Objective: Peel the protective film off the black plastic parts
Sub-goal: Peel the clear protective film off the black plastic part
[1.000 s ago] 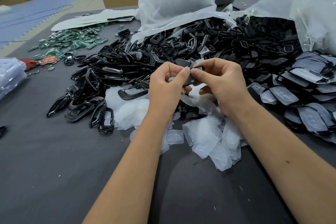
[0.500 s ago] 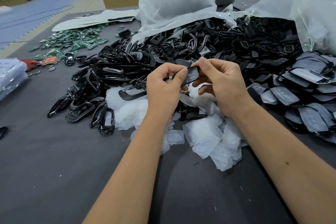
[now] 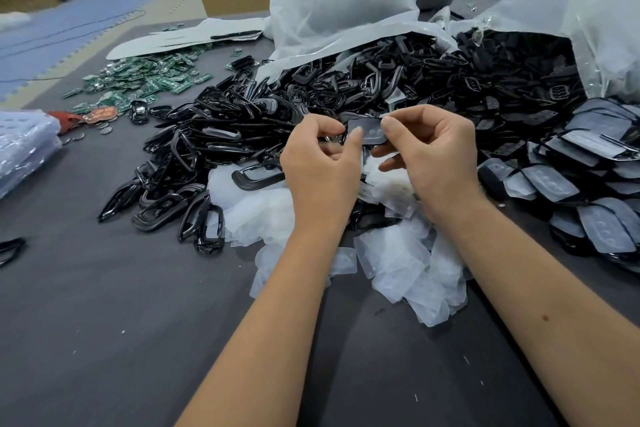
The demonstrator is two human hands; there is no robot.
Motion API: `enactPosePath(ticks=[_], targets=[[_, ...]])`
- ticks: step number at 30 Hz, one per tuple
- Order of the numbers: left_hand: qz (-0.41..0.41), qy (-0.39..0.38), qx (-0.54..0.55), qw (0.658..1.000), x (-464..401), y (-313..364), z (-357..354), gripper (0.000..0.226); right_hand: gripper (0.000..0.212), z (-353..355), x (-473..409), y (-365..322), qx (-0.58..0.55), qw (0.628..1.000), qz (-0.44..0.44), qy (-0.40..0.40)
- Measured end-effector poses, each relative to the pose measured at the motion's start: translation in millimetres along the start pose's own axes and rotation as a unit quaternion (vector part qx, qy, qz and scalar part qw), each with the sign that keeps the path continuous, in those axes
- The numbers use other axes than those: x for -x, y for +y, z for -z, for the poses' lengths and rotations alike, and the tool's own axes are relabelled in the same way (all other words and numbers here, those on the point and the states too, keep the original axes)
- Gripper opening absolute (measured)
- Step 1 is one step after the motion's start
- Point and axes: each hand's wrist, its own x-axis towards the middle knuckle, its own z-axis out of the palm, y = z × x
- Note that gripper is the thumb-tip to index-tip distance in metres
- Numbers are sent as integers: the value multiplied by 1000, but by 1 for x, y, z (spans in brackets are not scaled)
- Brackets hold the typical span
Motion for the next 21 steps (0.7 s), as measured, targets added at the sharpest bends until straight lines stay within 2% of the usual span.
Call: enactPosePath(ticks=[3, 7, 11, 13, 16, 21], targets=[[-1, 17, -25, 1000, 0, 1, 0, 17, 4, -2, 1, 1, 21, 999, 21, -12], [31, 29, 4, 999, 0, 0, 0, 12, 2, -3, 1, 5, 48, 998, 31, -17], [26, 37, 21, 999, 1, 1, 1, 19, 3, -3, -1, 8, 67, 997, 33, -22], [36, 10, 52, 998, -1, 0, 2, 24, 4, -2, -2, 8, 78, 996, 39, -26], [11, -50, 42, 998, -3, -2, 4, 9, 7, -2, -2, 9, 98, 993, 43, -38], [13, -58, 56, 997, -5, -5, 3, 7, 5, -1, -2, 8, 78, 995, 35, -56]])
